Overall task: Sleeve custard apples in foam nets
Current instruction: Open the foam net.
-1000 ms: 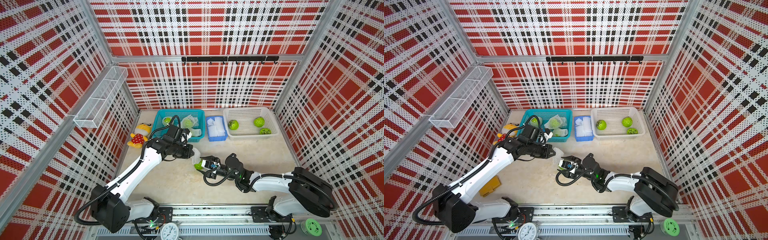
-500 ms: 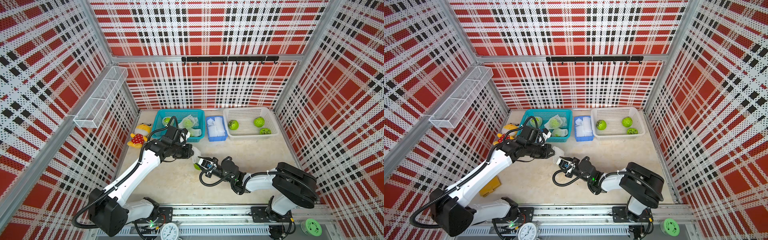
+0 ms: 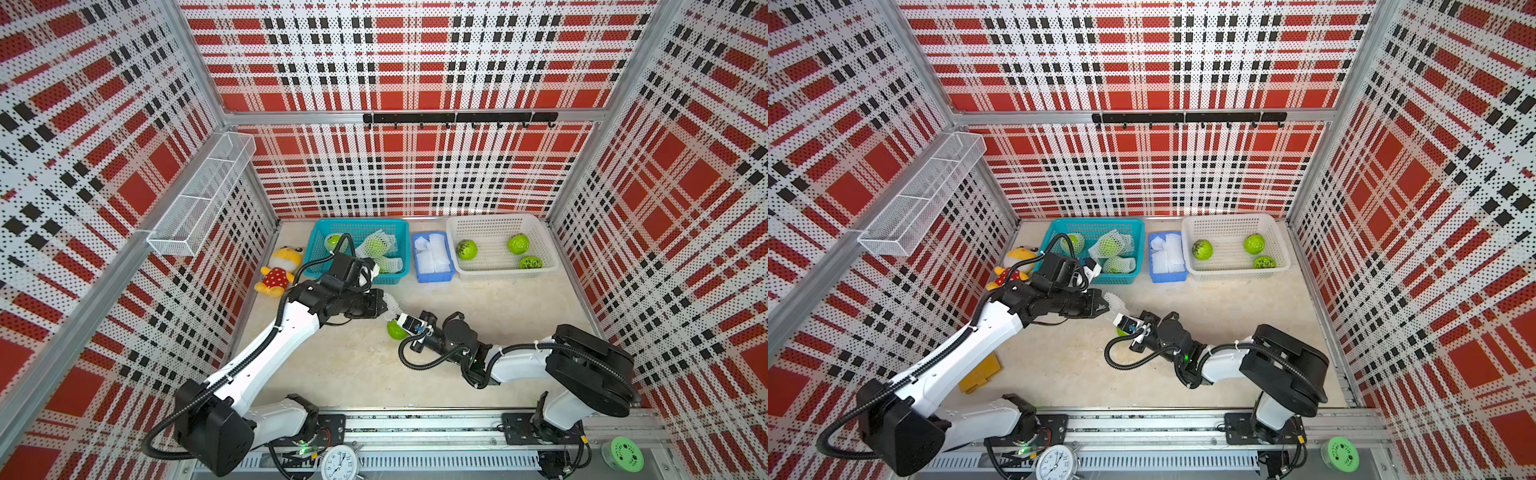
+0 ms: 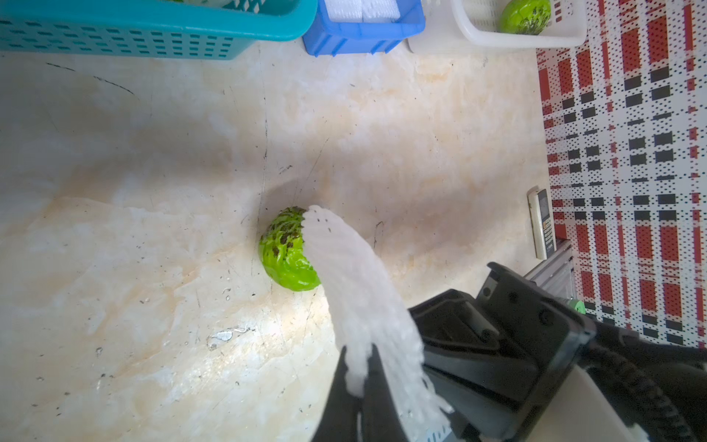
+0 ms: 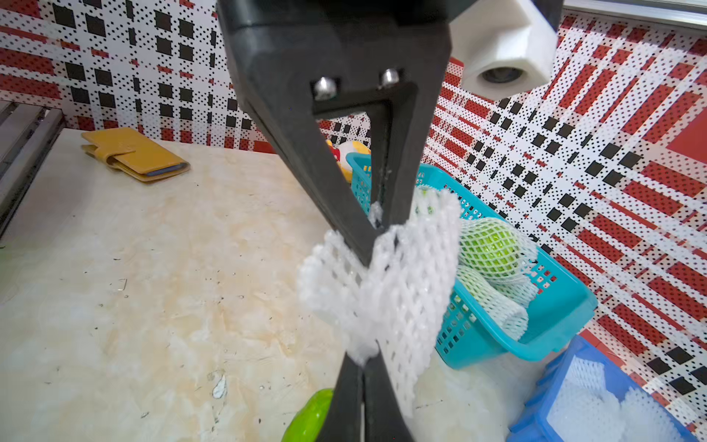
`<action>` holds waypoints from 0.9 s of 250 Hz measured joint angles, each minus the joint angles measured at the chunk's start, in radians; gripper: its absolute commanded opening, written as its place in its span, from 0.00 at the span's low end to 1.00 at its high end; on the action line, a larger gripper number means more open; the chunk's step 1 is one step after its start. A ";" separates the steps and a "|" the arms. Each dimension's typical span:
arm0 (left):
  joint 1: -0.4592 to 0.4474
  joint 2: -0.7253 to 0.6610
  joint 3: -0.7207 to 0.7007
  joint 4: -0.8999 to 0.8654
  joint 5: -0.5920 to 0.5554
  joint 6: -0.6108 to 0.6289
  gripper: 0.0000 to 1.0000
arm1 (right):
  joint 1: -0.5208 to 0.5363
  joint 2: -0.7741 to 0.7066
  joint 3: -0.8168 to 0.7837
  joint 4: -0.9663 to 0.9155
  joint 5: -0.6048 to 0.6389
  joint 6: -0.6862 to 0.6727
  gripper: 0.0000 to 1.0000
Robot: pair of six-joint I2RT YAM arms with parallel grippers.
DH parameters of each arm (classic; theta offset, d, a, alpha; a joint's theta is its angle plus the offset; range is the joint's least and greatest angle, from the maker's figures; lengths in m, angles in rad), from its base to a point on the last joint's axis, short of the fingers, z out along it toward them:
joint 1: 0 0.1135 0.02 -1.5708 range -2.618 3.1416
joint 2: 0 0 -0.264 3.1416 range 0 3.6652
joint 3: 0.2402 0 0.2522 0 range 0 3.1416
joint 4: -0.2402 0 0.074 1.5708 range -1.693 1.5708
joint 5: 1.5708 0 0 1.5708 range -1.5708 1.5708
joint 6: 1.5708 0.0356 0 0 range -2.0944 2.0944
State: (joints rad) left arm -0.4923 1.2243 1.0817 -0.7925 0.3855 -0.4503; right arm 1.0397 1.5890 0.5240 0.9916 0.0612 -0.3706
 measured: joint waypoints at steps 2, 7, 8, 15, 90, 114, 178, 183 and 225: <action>0.000 -0.001 0.000 0.000 0.000 0.006 0.23 | 0.000 -0.002 0.000 0.000 0.000 0.000 0.00; -0.003 -0.003 0.000 0.000 -0.001 0.006 0.26 | 0.000 -0.008 -0.001 -0.001 0.003 0.000 0.00; -0.003 -0.005 0.000 0.000 0.000 0.007 0.26 | 0.000 -0.009 -0.001 -0.002 0.003 0.000 0.00; -0.006 -0.010 0.000 0.000 -0.002 0.010 0.33 | 0.000 -0.018 -0.002 -0.003 0.008 0.000 0.00; 0.069 -0.205 -0.007 0.005 0.010 0.082 0.56 | -0.096 -0.329 -0.003 -0.294 -0.105 0.149 0.00; 0.107 -0.284 -0.042 0.018 0.035 0.115 0.56 | -0.180 -0.431 0.038 -0.447 -0.224 0.238 0.00; 0.100 -0.371 -0.175 0.084 0.137 0.195 0.58 | -0.336 -0.486 0.116 -0.653 -0.570 0.431 0.00; 0.094 -0.375 -0.183 0.095 0.141 0.198 0.59 | -0.341 -0.482 0.119 -0.657 -0.588 0.443 0.00; 0.032 -0.380 -0.217 0.204 0.169 0.220 0.72 | -0.350 -0.415 0.142 -0.652 -0.724 0.517 0.00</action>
State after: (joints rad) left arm -0.4606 0.8440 0.8646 -0.5880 0.5549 -0.2298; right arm 0.6895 1.1744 0.6659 0.3393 -0.6632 0.1459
